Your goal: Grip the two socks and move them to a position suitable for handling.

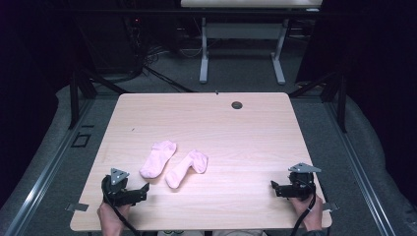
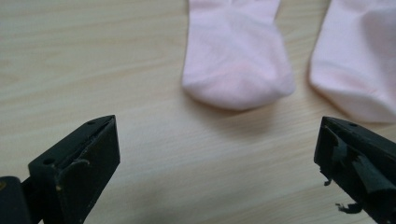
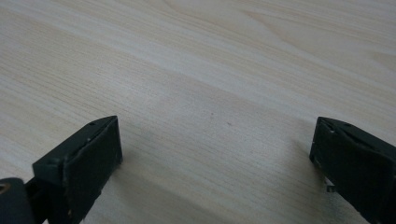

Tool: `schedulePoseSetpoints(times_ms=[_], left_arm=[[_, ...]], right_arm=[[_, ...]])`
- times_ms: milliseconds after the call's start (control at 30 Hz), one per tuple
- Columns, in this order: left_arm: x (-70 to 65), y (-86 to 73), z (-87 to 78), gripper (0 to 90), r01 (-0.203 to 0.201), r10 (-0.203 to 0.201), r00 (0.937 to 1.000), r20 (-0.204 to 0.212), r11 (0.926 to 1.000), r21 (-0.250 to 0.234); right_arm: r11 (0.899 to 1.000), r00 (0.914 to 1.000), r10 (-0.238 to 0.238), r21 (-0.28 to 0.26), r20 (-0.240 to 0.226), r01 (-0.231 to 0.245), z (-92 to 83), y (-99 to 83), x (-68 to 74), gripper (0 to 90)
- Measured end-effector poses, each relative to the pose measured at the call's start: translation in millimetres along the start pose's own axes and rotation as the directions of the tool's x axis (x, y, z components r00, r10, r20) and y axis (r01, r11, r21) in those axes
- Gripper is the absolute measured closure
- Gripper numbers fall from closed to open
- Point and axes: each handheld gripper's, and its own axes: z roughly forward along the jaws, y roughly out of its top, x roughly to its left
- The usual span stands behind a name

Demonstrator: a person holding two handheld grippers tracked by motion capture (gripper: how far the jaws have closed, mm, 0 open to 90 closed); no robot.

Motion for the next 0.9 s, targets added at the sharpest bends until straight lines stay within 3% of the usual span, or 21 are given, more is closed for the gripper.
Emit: schedulePoseSetpoints(times_ms=[100, 133, 167, 200, 267, 400, 500, 533, 567, 633, 667, 900], left_arm=[[-4.2, 8.2, -1.9, 0.2, -0.009, 0.009, 0.9995, 0.032, 0.9999, -0.007], [-7.6, 16.1, -0.5, 0.1, -0.017, 0.017, 0.9976, 0.068, 0.9999, 0.000], [-7.6, 16.1, -0.5, 0.2, -0.017, 0.017, 0.9976, 0.068, 0.9999, 0.000], [-13.6, 23.4, 2.4, 0.2, -0.016, 0.016, 0.9948, 0.100, 0.9999, 0.002], [-15.8, 25.7, 3.3, 0.2, -0.025, 0.025, 0.9938, 0.108, 0.9997, 0.005], [-33.2, 39.3, 11.9, 0.1, -0.045, 0.042, 0.9833, 0.177, 0.9989, 0.014], [-41.8, 44.1, 16.6, 0.2, -0.062, 0.056, 0.9791, 0.195, 0.9979, 0.022], [-49.5, 47.2, 22.2, 0.2, -0.071, 0.063, 0.9731, 0.222, 0.9971, 0.028], [-49.5, 47.2, 22.2, 0.2, -0.071, 0.063, 0.9731, 0.222, 0.9971, 0.028], [-56.4, 50.0, 29.0, 0.2, -0.084, 0.071, 0.9674, 0.243, 0.9956, 0.041], [-62.2, 52.6, 35.2, 0.2, -0.096, 0.080, 0.9612, 0.264, 0.9941, 0.049], [-76.4, 60.3, 51.2, 5.2, -0.131, 0.097, 0.9545, 0.282, 0.9863, 0.101]], right_arm=[[1.000, 1.0000, 0.000, -0.001, 0.001, 0.000, 0.1, 0.0, 0.0, 1.5], [1.000, 1.0000, 0.001, -0.001, 0.001, -0.001, 0.0, 0.0, 0.1, 1.5], [1.000, 1.0000, 0.001, 0.000, 0.001, -0.001, 0.0, 0.0, 0.1, 1.5], [1.000, 1.0000, 0.000, -0.002, 0.001, 0.000, 0.1, -0.1, 0.0, 1.5], [1.000, 1.0000, 0.000, -0.002, 0.000, 0.000, 0.1, -0.1, 0.0, 1.5], [1.000, 1.0000, 0.005, -0.005, 0.002, -0.005, 0.3, -0.3, 0.4, 1.5], [1.000, 1.0000, 0.005, -0.005, 0.002, -0.005, 0.3, -0.3, 0.4, 1.6], [1.000, 1.0000, 0.005, -0.005, 0.002, -0.005, 0.3, -0.3, 0.4, 1.6], [1.000, 1.0000, 0.005, -0.005, 0.002, -0.005, 0.3, -0.3, 0.4, 1.6], [1.000, 1.0000, 0.006, -0.006, 0.001, -0.005, 0.2, -0.3, 0.4, 1.7], [1.000, 1.0000, 0.005, -0.007, 0.001, -0.005, 0.2, -0.4, 0.3, 1.7], [1.000, 1.0000, 0.006, -0.007, 0.001, -0.006, 0.2, -0.5, 0.4, 1.7]])
